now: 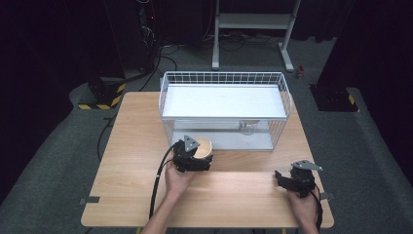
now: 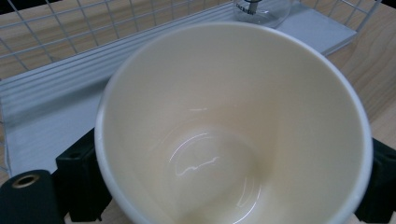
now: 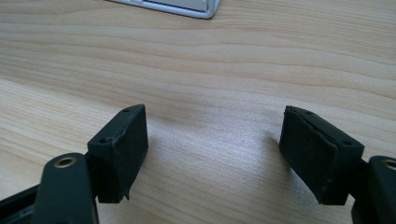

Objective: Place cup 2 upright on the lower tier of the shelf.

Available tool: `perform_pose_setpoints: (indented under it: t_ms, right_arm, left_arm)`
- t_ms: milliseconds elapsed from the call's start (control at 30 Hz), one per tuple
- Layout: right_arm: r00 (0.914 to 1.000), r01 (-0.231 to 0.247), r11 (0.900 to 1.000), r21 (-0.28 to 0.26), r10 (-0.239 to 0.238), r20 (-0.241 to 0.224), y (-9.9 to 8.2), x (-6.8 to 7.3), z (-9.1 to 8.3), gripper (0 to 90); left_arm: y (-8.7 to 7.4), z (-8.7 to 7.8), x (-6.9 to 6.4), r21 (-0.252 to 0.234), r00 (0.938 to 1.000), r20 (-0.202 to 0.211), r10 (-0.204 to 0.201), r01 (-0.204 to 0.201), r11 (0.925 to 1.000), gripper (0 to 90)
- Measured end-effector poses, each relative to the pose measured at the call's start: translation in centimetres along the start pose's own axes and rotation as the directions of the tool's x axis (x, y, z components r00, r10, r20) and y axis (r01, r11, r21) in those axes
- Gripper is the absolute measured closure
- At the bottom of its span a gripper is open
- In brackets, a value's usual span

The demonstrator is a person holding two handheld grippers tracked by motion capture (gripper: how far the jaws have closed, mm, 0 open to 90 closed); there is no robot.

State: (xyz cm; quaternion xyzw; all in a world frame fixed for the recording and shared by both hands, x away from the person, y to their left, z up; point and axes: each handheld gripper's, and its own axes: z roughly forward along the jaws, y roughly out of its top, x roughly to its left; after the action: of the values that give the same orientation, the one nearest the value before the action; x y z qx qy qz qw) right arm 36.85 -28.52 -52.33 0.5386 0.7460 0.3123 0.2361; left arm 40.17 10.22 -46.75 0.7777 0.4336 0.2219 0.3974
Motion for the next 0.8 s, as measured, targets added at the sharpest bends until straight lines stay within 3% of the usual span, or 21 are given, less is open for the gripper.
perform_pose_setpoints:
  t_ms: [133, 233, 467, 567, 700, 800]
  right_arm:
    - [1.0, 0.0, 1.0, 0.0, 0.0, 0.0, 0.0, 0.0, 0.0, 23.7]
    - [1.0, 0.0, 1.0, 0.0, 0.0, 0.0, 0.0, 0.0, 0.0, 23.7]
    - [1.0, 0.0, 1.0, 0.0, 0.0, 0.0, 0.0, 0.0, 0.0, 23.7]
    - [1.0, 0.0, 1.0, 0.0, 0.0, 0.0, 0.0, 0.0, 0.0, 23.7]
    - [1.0, 0.0, 1.0, 0.0, 0.0, 0.0, 0.0, 0.0, 0.0, 23.7]
    - [1.0, 0.001, 1.0, 0.0, -0.001, 0.0, 0.0, 0.0, 0.0, 23.7]
  left_arm:
    - [0.5, 0.3, 0.5, -0.005, 0.9998, -0.018, -0.007, 0.007, 1.0, 9.1]
    - [0.7, 0.5, 1.0, -0.004, 0.9993, -0.016, -0.033, 0.033, 0.9994, 9.1]
    - [1.4, 1.4, 1.4, 0.009, 0.9987, -0.046, -0.022, 0.023, 0.9997, 9.2]
    - [1.4, 1.9, 1.6, 0.01, 0.998, -0.046, -0.043, 0.044, 0.999, 9.2]
    - [1.3, 2.5, 1.7, 0.031, 0.9971, -0.066, -0.038, 0.04, 0.9987, 9.2]
    - [1.3, 2.7, 2.0, 0.016, 0.9959, -0.072, -0.055, 0.057, 0.9983, 9.2]
